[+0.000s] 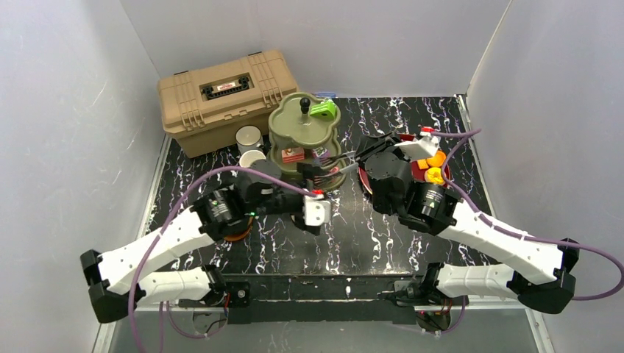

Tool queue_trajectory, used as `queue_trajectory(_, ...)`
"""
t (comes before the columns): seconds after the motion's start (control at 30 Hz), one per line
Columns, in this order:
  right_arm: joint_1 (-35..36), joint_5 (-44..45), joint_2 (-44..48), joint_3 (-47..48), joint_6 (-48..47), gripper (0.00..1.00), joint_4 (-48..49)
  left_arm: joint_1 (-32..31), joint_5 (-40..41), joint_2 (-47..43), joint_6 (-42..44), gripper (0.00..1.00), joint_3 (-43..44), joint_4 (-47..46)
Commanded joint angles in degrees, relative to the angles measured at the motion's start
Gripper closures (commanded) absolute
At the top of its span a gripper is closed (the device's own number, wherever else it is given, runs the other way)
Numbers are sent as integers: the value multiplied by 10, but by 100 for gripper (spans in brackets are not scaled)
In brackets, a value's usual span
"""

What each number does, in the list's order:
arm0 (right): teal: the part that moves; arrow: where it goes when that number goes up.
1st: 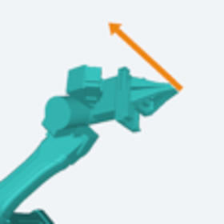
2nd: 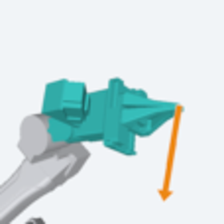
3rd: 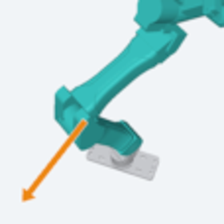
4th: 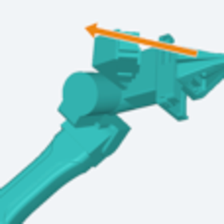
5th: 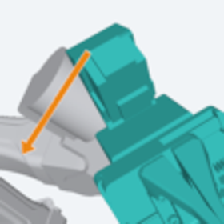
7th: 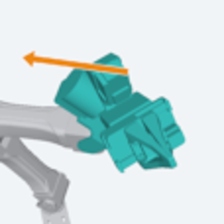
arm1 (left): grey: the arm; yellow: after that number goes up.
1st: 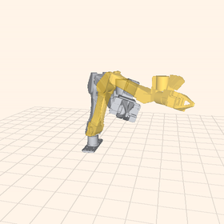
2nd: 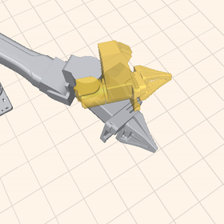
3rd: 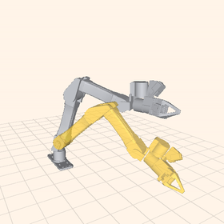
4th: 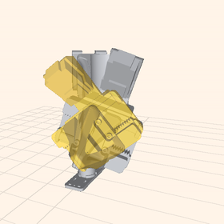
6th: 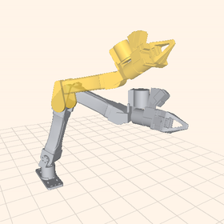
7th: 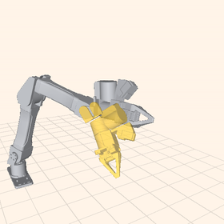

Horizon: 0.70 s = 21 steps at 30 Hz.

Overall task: Serve the afternoon tea
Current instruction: Place the desert on the desert table, then adjust the clamp.

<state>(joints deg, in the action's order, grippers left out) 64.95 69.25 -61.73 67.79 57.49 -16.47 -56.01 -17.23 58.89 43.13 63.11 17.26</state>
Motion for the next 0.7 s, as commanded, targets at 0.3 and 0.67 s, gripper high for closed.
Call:
queue_trajectory(0.3, 0, 21, -7, 89, 117, 99, -192, -111, 333, 157, 150, 2, 14, -284)
queue_trajectory(0.67, 0, -10, 40, 77, 133, 97, -198, -105, 356, 189, 81, 33, 62, -287)
